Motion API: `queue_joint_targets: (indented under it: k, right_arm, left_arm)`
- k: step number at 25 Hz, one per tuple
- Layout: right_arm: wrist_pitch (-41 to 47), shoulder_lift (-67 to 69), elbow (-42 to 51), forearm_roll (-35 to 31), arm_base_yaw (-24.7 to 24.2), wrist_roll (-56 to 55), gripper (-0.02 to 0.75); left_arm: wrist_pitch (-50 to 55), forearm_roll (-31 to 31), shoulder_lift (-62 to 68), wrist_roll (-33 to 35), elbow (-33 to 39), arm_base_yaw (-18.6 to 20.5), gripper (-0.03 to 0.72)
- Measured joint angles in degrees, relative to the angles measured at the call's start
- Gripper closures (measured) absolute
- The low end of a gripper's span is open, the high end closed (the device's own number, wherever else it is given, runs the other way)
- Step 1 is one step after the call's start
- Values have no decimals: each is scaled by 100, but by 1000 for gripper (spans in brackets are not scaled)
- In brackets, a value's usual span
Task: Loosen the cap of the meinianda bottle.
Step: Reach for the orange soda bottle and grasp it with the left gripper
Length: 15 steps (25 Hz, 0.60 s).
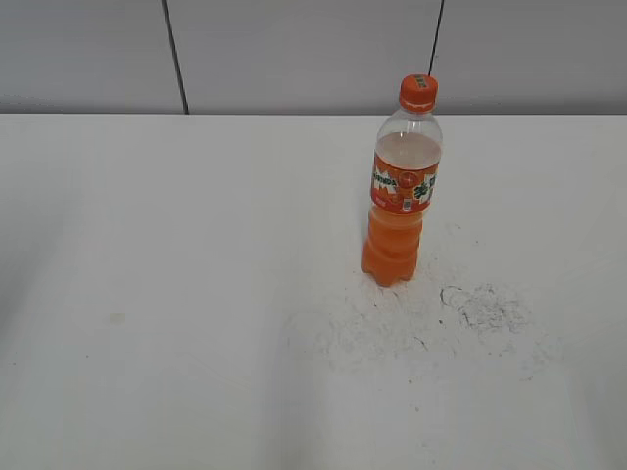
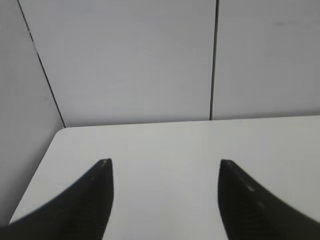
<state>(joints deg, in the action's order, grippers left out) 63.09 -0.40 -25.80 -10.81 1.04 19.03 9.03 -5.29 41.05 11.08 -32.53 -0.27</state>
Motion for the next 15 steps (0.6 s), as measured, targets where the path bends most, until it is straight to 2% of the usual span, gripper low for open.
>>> queue_joint_targets:
  k: [5,10,15]
  right_arm:
    - [0,0,0,0,0,0,245]
    - [0,0,0,-5,0,0,245]
    - [0,0,0,-5,0,0,245]
  left_arm:
    - [-1444,-46,1534,5,-12,-184,185]
    - [-2508,-57,2794,5,-17,-791,185]
    - [-3041,30,3703,5,-17,-1323,185]
